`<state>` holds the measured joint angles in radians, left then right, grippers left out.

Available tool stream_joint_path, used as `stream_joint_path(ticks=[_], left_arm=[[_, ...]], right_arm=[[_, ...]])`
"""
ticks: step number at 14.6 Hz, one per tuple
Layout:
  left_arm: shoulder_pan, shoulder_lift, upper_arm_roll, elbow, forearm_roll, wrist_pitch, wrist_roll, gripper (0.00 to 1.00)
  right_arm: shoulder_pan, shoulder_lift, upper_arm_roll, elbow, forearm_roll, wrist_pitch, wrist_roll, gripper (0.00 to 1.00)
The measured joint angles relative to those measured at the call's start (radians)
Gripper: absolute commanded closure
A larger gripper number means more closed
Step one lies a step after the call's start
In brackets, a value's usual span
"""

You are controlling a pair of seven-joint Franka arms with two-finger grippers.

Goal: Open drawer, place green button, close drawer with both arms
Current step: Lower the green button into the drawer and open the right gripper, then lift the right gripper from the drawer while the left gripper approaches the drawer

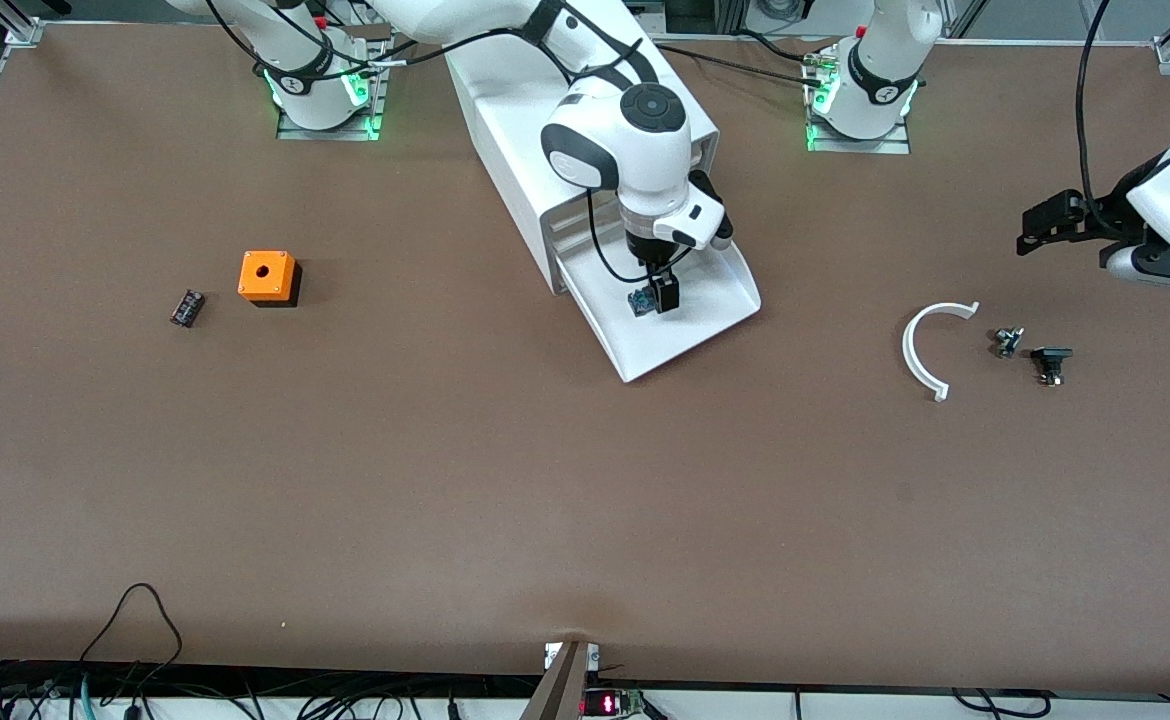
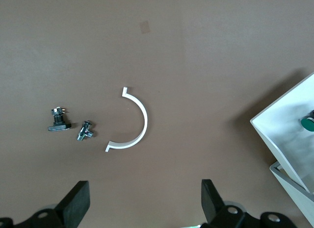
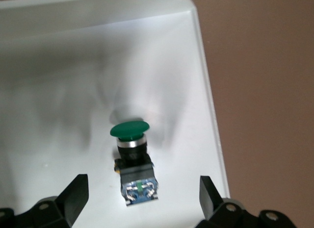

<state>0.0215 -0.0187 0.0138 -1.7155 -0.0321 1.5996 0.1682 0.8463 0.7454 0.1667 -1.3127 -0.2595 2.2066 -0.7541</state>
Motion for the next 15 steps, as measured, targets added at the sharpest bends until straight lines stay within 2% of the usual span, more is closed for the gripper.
stream_joint_path(ticks=[3,9,13,15], left_arm=[[-0.002,0.0,-0.003,0.008,0.0,0.0,0.0,0.0],[-0.012,0.048,-0.016,0.065,0.0,0.0,0.004,0.0],[-0.039,0.102,-0.032,0.074,-0.042,0.021,0.0,0.0],[-0.047,0.153,-0.044,0.067,-0.087,0.086,-0.023,0.0]], right_arm=[[-0.007,-0.039,-0.01,0.05,0.006,-0.053,0.01,0.0],[-0.113,-0.152,-0.018,0.063,0.111,-0.06,0.027,0.0],[-0.196,-0.219,-0.02,0.066,0.114,-0.06,0.14,0.0],[-0.241,-0.246,-0.021,0.066,0.115,-0.06,0.23,0.0]])
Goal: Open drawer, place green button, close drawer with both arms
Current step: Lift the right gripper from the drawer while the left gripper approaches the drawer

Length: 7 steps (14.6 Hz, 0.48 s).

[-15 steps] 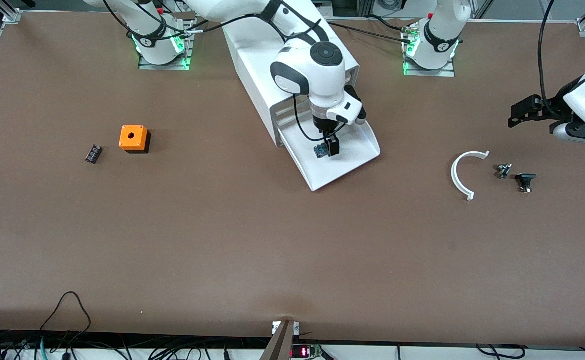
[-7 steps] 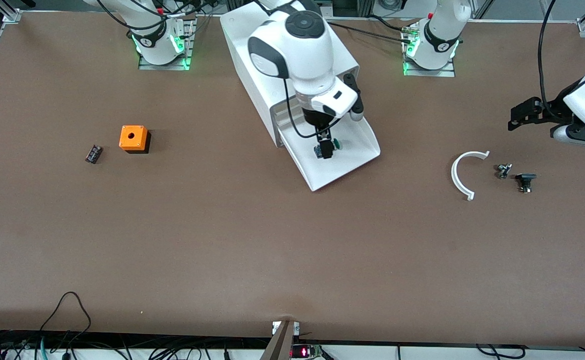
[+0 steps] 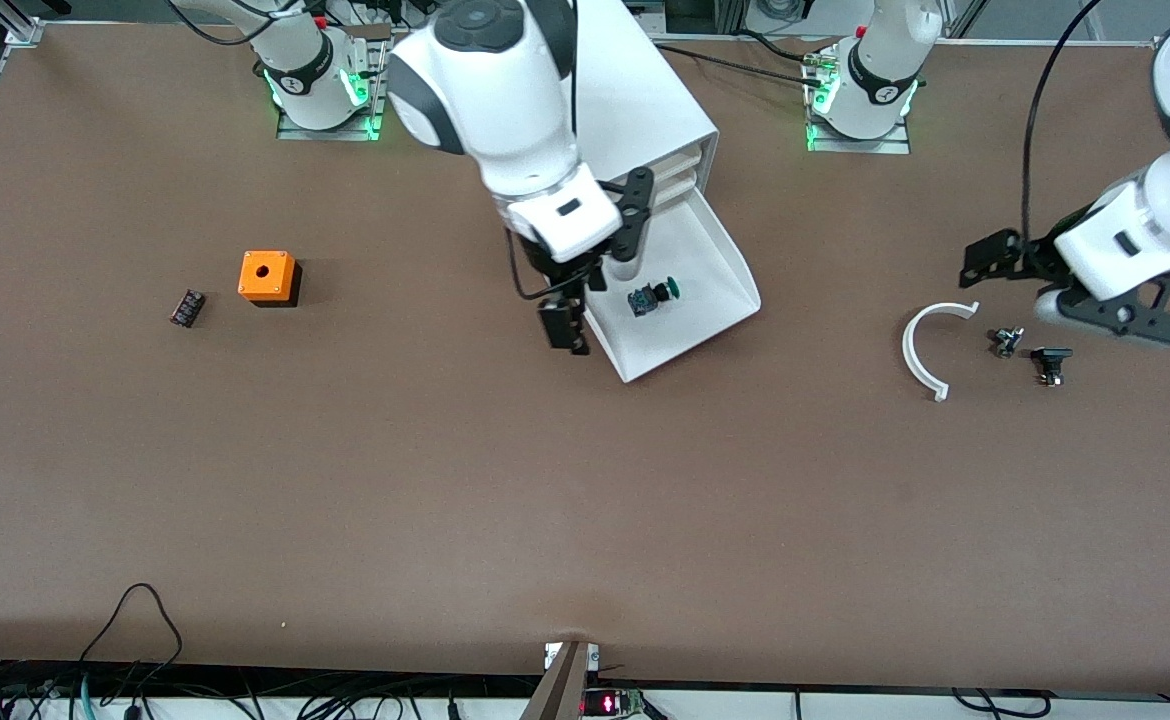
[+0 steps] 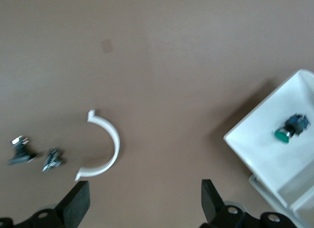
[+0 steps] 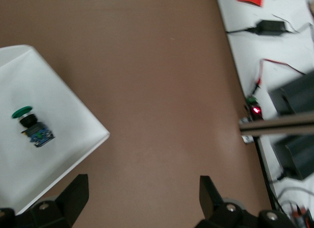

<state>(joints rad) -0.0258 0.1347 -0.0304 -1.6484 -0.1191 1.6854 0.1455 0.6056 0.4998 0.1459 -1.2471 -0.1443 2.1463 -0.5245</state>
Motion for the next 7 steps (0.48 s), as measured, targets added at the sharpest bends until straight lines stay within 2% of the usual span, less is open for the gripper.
stream_joint_path(ticks=[4,7], left_arm=[[-0.065,0.131,-0.073,-0.08,-0.007,0.268,-0.187,0.0],[-0.143,0.217,-0.085,-0.167,-0.007,0.519,-0.309,0.0]], right_arm=[[-0.069,-0.014,-0.002,-0.017,0.001,-0.013,0.174,0.0],[-0.121,-0.016,-0.006,-0.072,0.001,-0.019,0.324,0.0]])
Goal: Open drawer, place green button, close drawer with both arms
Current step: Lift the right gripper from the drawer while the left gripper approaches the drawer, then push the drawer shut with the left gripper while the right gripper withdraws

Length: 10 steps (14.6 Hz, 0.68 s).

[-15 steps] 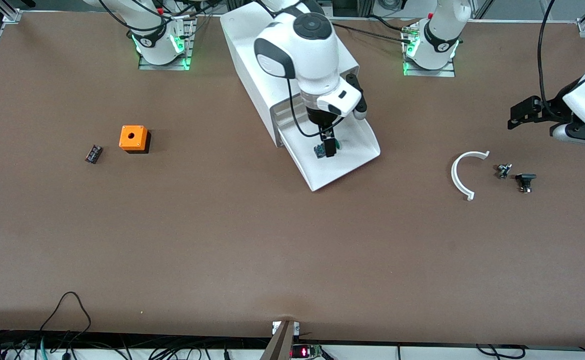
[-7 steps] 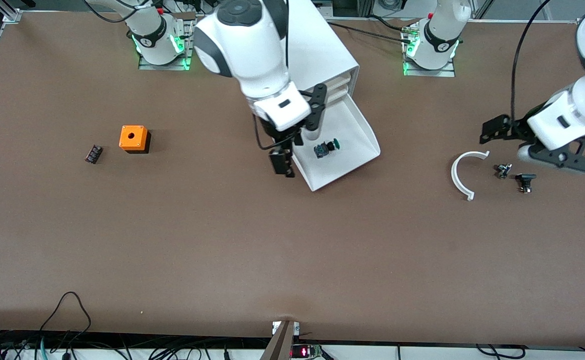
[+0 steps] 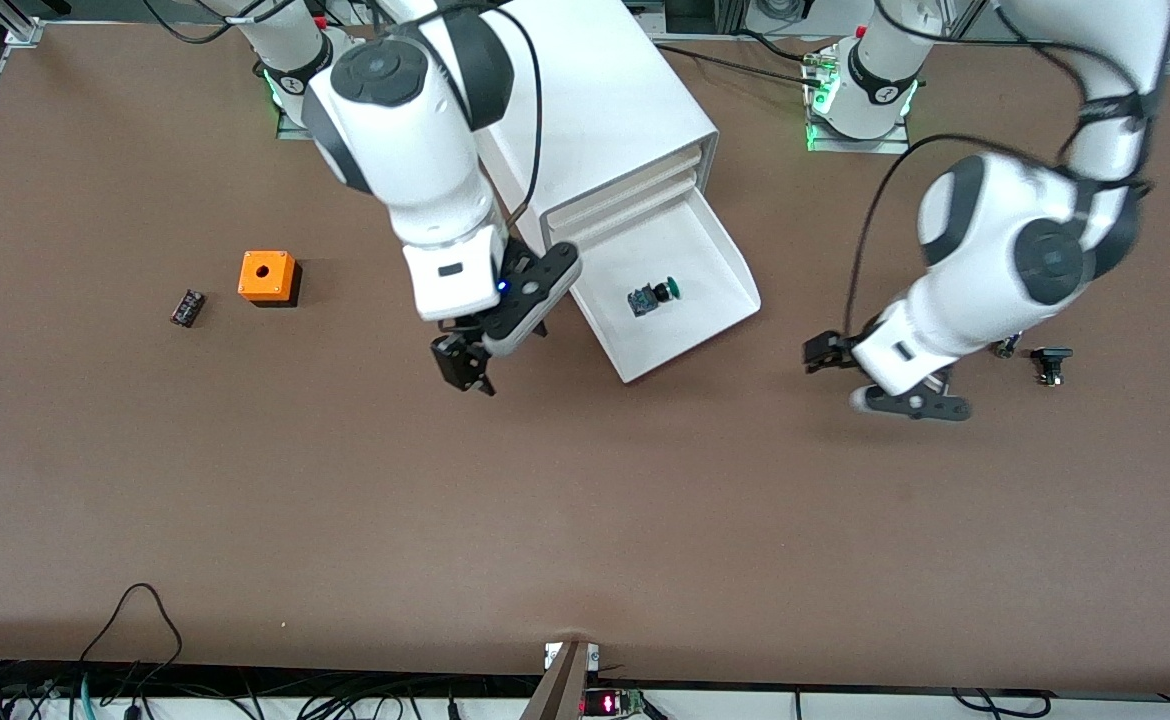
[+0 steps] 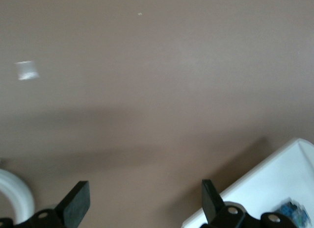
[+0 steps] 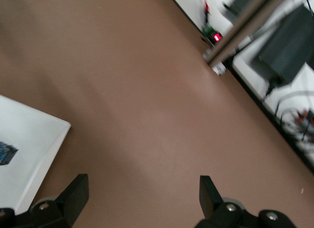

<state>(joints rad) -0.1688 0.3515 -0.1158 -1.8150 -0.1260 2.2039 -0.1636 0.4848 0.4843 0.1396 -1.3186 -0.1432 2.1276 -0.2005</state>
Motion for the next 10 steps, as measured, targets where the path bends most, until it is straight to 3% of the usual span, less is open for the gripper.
stream_joint_path(ticks=[5,10], left_arm=[[-0.093,0.124,-0.024,-0.125,0.0,0.356,-0.208,0.0],[-0.175,0.151,-0.072,-0.189,0.0,0.402,-0.35,0.0]], right_arm=[[-0.164,-0.006,-0.005,-0.09,0.003,-0.048,0.115,0.0],[-0.229,-0.012,-0.005,-0.158,0.005,-0.186,0.4,0.0]])
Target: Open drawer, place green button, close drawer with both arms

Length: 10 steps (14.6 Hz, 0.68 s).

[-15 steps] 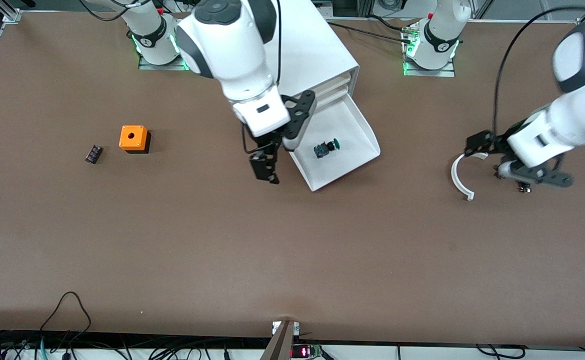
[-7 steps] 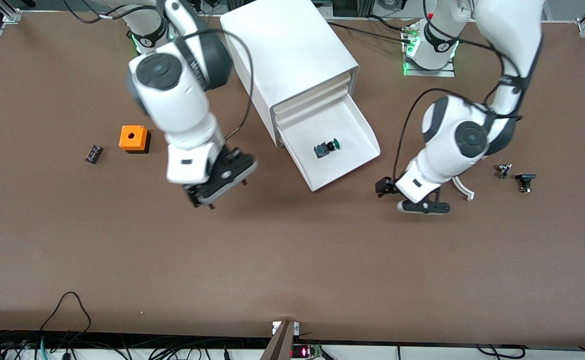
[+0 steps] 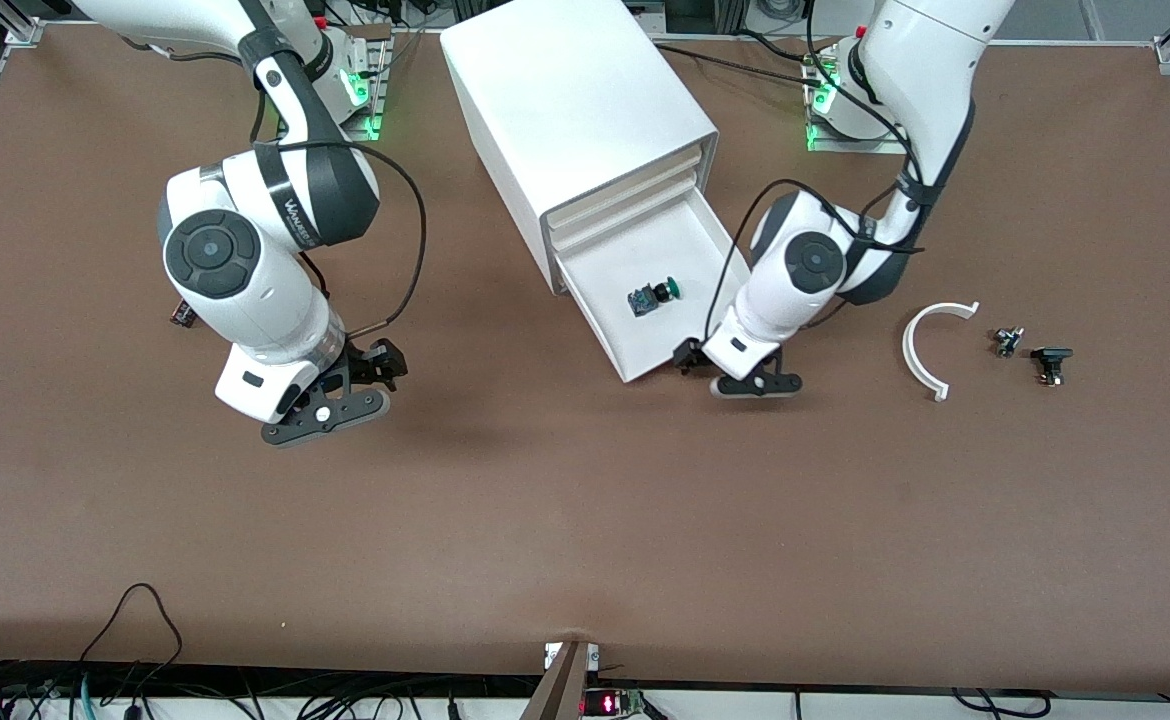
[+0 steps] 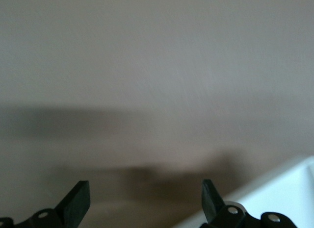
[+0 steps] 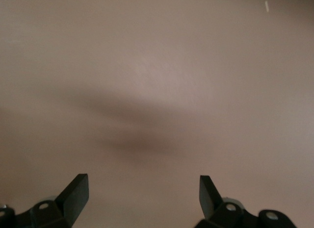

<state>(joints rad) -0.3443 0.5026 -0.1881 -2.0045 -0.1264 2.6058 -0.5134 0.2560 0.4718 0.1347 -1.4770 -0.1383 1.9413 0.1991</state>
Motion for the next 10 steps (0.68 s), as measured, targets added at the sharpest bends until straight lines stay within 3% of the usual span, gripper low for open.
stream_joint_path(ticks=[3,8,10], left_arm=[[0.001,-0.01,-0.06,-0.052,-0.001,0.002,-0.049,0.0],[0.0,-0.055,-0.208,-0.146,-0.001,-0.015,-0.149,0.0],[-0.001,-0.072,-0.247,-0.171,-0.001,-0.023,-0.155,0.0]], right_arm=[[-0.008,-0.017,-0.014,-0.021,0.0,-0.084,0.145,0.0],[-0.153,-0.103,-0.042,-0.027,0.0,-0.114,0.149,0.0],[-0.166,-0.152,-0.056,-0.027,0.0,-0.117,0.148,0.0]])
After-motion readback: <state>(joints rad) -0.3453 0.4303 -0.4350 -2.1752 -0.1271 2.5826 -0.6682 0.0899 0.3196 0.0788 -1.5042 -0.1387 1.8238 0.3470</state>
